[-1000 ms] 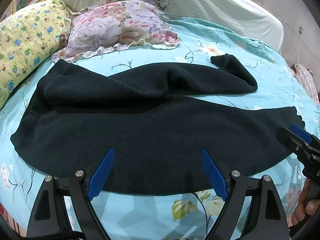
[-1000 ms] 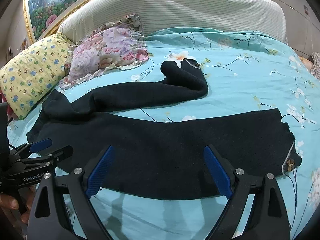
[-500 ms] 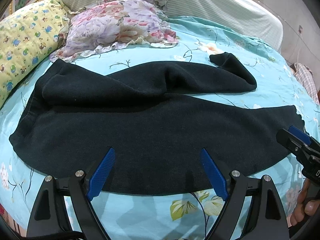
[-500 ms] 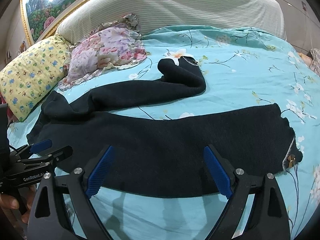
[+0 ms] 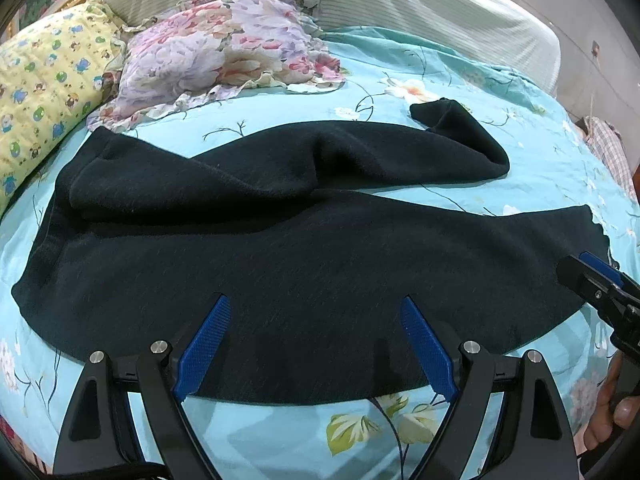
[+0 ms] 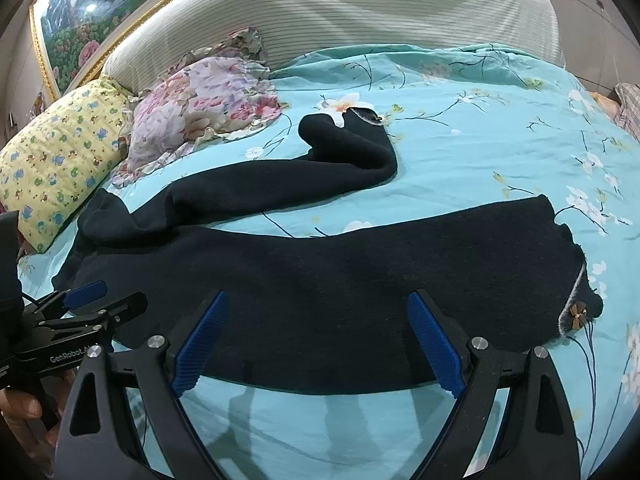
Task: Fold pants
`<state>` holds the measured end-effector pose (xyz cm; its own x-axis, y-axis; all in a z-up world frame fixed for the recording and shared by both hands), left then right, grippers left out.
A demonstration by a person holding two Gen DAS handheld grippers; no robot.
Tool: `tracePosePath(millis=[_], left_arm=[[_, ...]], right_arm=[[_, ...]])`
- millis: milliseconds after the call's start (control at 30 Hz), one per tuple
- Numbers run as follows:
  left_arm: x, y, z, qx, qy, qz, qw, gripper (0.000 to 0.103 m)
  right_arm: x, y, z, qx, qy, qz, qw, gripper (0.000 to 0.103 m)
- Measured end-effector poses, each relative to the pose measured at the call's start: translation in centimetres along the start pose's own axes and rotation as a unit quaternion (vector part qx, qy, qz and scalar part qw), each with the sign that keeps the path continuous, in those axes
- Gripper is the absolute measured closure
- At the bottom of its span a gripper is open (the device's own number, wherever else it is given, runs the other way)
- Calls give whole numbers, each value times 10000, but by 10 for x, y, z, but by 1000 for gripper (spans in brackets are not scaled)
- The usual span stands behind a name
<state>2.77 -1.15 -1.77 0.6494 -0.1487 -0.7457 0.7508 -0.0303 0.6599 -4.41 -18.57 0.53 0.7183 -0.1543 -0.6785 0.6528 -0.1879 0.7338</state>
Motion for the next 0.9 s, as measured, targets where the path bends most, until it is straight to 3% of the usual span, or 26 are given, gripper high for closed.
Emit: tracePosePath(millis=[433, 667, 900], left_arm=[[9, 33, 18, 557, -349, 34, 9978, 15], [22, 60, 46, 1233, -712, -47, 9898, 15], [50, 82, 81, 1927, -994, -195, 9760, 15]], right_arm=[[12, 29, 23, 315, 56, -163, 9994, 13], [31, 75, 47, 579, 104, -258, 9979, 32], [66, 121, 64, 774, 369, -498, 9951, 40]])
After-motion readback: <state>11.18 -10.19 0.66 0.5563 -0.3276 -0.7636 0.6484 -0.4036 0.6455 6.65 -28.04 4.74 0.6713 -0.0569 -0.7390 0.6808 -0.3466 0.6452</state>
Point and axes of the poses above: each gripper's, at about its wrist camera, not at the fingertips, and x roughly the way its jaws point, z to its right, y to its top, the point moved 2 cm from there along x, roughly the way its jaws point, and after that the axes turned 9 degrees about -y, right-handed, at the moved point
